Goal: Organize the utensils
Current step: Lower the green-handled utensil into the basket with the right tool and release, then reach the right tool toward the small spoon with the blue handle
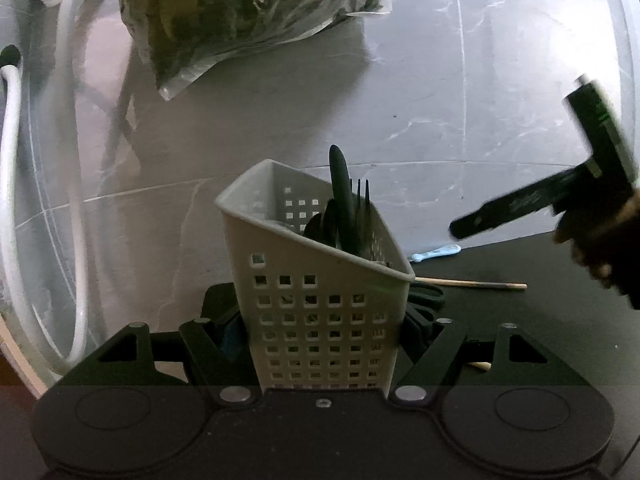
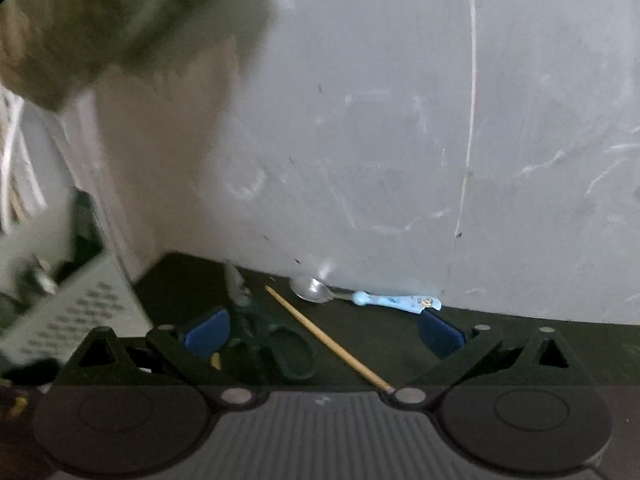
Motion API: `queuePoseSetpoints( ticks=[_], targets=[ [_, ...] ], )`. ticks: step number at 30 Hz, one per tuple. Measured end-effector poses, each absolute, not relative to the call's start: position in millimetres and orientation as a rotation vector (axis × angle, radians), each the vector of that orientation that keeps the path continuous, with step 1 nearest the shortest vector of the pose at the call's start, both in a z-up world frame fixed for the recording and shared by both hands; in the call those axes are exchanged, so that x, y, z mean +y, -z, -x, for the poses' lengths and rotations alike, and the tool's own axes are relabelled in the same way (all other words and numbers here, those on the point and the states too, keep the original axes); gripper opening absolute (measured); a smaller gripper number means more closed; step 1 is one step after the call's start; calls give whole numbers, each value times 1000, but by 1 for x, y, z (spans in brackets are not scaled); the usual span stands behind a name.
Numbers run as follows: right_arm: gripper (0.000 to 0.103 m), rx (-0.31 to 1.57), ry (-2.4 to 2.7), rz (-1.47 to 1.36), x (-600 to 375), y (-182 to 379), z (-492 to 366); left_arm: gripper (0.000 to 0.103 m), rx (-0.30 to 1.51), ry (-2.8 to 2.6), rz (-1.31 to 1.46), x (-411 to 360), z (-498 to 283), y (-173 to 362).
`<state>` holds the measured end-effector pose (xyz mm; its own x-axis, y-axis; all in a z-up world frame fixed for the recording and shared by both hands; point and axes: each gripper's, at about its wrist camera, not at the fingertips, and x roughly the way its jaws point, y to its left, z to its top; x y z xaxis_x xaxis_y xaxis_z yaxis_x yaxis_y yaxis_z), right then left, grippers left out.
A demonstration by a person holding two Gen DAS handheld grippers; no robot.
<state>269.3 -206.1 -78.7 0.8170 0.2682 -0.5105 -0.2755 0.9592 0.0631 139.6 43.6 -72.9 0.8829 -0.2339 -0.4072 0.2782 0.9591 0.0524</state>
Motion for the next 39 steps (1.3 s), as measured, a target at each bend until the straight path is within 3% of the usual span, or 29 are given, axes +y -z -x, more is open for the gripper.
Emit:
queuePoseSetpoints(
  ticks=[10, 23, 25, 29, 36, 39],
  targets=[
    [74, 522, -277, 114, -150, 115, -336, 76, 412, 207, -100, 37, -136, 73],
    [69, 552, -243, 160, -134, 139, -356, 76, 412, 187, -92, 35, -137, 73],
    [58, 560, -231, 177, -132, 143, -360, 76, 412, 184, -91, 35, -137, 73],
    [56, 555, -226, 162, -133, 147, -361, 76, 412, 185, -91, 35, -138, 73],
    [42, 562, -236, 154, -135, 148, -365, 76, 413, 185, -93, 34, -138, 73],
    [30, 564, -236, 151, -139, 146, -364, 76, 413, 183, -92, 34, -138, 73]
  ],
)
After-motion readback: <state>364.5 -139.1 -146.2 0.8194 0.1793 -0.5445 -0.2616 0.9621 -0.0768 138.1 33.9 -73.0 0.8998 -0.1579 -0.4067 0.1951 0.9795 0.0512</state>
